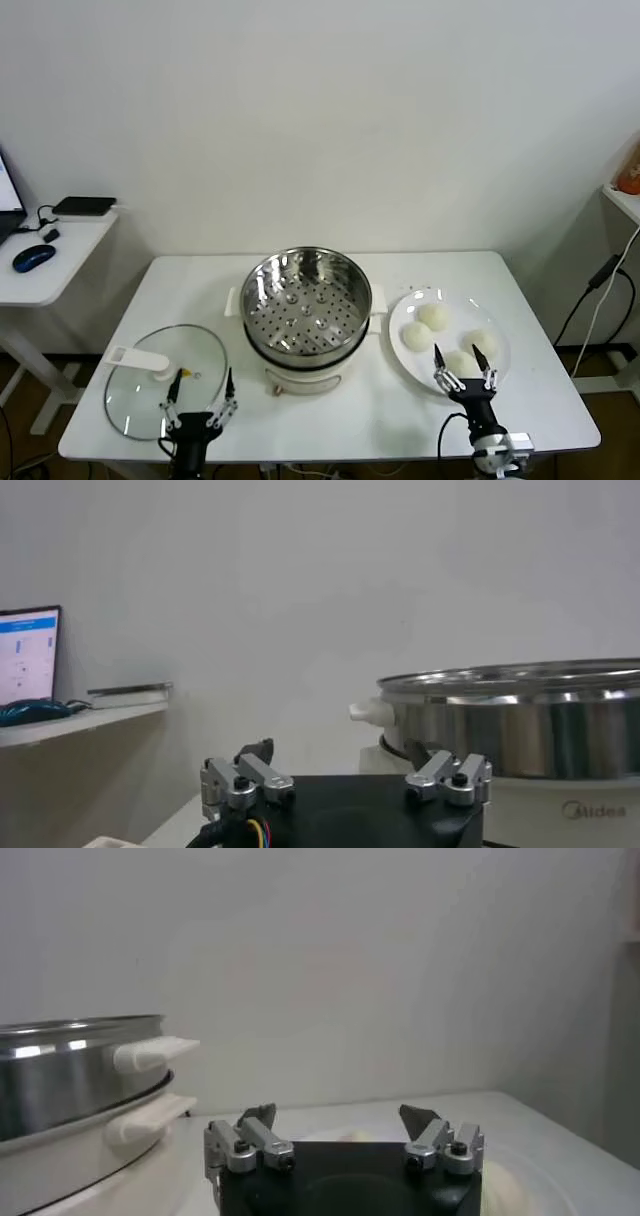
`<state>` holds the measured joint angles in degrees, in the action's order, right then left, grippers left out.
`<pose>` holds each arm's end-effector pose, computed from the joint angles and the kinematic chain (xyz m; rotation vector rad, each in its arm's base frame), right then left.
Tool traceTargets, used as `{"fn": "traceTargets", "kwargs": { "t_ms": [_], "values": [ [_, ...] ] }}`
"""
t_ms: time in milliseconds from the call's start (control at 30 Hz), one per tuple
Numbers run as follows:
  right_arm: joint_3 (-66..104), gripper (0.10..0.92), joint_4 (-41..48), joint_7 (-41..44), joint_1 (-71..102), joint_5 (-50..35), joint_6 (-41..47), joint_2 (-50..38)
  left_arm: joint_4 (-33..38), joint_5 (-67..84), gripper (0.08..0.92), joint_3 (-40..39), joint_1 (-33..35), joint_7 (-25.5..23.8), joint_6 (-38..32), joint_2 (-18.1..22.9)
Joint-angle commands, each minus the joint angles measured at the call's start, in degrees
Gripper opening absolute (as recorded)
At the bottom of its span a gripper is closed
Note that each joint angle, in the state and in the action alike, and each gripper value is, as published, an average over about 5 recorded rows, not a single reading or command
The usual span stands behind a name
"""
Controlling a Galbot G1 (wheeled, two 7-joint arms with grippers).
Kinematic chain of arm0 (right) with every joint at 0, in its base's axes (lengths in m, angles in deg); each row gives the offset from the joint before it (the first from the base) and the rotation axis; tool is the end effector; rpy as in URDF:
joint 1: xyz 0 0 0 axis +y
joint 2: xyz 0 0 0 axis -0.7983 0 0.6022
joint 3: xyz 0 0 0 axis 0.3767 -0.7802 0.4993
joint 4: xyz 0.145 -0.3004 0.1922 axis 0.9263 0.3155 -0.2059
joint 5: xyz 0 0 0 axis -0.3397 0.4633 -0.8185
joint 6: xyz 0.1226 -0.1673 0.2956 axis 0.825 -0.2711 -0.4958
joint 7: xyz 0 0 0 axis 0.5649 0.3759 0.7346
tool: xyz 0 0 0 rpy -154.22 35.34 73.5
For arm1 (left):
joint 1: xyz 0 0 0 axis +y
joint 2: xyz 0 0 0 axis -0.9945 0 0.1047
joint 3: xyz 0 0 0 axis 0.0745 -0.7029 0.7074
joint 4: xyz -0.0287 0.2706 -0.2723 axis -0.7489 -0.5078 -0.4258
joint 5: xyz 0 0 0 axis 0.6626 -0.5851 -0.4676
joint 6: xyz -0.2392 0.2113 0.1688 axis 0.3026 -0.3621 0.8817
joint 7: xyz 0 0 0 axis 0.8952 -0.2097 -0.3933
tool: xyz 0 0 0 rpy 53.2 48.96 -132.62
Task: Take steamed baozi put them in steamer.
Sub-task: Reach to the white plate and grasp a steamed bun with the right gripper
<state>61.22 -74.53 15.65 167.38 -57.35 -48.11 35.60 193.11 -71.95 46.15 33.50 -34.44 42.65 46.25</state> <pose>0.1974 -0.0952 -0.4235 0.0270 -3.0714 -0.0867 0.0963 0.0029 -0.4142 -0.1143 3.0896 0.1641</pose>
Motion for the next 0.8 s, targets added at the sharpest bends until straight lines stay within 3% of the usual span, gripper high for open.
{"fn": "traceTargets", "kwargs": {
  "t_ms": [33, 433, 633, 800],
  "values": [
    [0.16, 0.823, 0.06, -3.25, -4.6, 1.12, 6.94, -1.38, -0.36, -0.12, 0.823, -0.09, -0.22, -0.04, 0.03, -0.1],
    [-6.26, 0.823, 4.47, -5.49, -22.63, -1.15, 27.12, -12.94, -0.16, 0.09, 0.823, -0.05, -0.26, 0.01, -0.55, -0.23],
    [-14.41, 0.823, 4.85, 9.79, -31.55, 4.46, 40.5, -25.39, 0.02, -0.05, 0.823, -0.16, -0.39, -0.04, -0.65, -0.38],
    [-24.5, 0.823, 6.05, 23.33, -40.93, 9.5, 43.87, -35.8, 0.04, -0.33, 0.823, -0.26, -0.25, -0.06, -0.95, -0.56]
  ]
}}
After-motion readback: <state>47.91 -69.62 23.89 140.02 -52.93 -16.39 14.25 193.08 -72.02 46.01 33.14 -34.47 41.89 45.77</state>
